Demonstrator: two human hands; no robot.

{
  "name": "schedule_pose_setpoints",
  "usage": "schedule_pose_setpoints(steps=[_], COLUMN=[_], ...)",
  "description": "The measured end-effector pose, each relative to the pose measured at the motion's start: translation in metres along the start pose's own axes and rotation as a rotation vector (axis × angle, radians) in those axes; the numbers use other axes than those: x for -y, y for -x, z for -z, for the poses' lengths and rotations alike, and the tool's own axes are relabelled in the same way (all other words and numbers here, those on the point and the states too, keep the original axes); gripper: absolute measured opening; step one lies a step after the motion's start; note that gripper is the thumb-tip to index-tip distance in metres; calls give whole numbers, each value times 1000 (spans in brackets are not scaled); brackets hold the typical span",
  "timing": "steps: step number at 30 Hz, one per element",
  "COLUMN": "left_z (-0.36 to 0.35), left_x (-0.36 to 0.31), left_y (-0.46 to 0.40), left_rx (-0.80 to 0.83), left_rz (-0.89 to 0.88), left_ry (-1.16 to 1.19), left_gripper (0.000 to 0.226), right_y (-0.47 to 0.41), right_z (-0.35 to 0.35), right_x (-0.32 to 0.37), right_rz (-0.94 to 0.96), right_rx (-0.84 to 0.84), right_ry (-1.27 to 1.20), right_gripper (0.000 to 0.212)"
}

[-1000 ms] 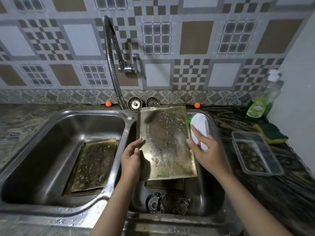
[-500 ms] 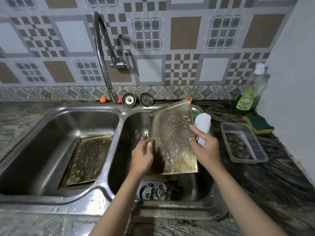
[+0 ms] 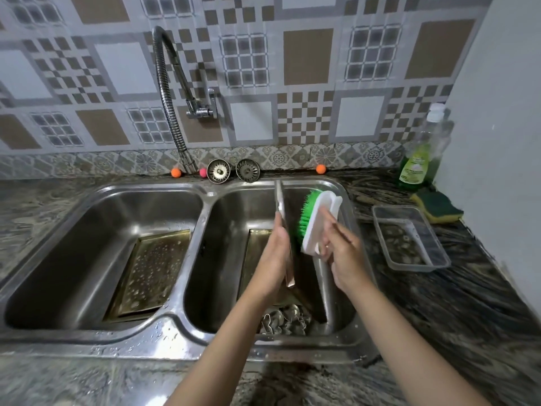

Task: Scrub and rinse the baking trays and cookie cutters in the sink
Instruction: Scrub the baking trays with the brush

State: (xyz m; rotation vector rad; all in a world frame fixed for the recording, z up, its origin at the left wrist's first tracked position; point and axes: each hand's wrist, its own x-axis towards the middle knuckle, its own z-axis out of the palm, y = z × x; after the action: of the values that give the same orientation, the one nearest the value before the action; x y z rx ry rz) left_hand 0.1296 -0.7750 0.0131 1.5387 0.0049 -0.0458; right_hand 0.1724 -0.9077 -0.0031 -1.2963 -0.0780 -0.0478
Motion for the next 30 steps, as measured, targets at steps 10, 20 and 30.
schedule_pose_setpoints(steps=[10,20,30], left_z=[13,23,13], left_x=[12,4,7], left_y=[20,28,32], left_rx=[-157,-335,-222], left_rz=[-113,-239,-254], left_ry=[-2,45,-65], left_gripper=[75,46,45], right_y=[-4,2,-32], right_z=[2,-18,-11], right_x=[16,23,40], right_rz=[217,206,142], right_rx=[140,230,11], right_ry=[465,601,666], right_gripper=[43,48,49])
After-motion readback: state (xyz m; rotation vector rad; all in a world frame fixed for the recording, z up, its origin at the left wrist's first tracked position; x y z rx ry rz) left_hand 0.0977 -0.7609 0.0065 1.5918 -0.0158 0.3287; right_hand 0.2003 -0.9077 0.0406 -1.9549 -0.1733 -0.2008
